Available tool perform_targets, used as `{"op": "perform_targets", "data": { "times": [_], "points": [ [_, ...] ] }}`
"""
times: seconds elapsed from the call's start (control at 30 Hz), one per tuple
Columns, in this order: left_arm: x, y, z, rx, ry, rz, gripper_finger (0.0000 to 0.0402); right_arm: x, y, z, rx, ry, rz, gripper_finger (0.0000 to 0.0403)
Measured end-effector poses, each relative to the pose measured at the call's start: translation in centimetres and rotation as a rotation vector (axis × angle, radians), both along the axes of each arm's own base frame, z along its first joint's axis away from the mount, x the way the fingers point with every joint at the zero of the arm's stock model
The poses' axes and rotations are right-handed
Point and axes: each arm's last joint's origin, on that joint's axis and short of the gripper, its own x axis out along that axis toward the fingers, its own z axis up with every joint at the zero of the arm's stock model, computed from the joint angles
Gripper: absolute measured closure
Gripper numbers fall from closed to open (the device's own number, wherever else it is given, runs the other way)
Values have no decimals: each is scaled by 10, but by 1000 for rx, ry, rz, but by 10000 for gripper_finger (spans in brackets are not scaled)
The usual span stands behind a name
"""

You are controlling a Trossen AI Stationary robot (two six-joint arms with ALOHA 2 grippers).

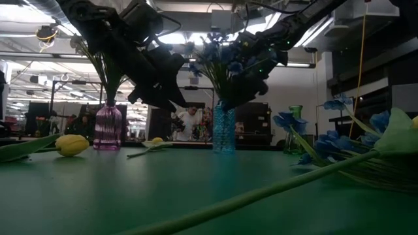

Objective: Sort flowers into vase by color
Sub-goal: Adjust the blue flowers in the blue vase

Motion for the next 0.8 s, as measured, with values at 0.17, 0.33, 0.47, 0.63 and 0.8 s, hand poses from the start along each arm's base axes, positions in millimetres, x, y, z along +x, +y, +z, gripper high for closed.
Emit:
{"op": "perform_targets", "data": {
  "times": [0.17,0.33,0.47,0.63,0.8],
  "points": [
    [0,0,0,1,1,-1,210,-2,0,-1,-18,19,25,127],
    [0,0,0,1,1,-1,210,-2,2,-2,-39,19,60,114],
    [0,0,0,1,1,-1,210,-3,2,-5,-54,44,67,81],
    [0,0,0,1,2,-1,210,-7,2,-7,-67,102,40,38],
    [0,0,0,2,2,-2,210,-9,3,-9,-67,133,31,16]
  ]
}}
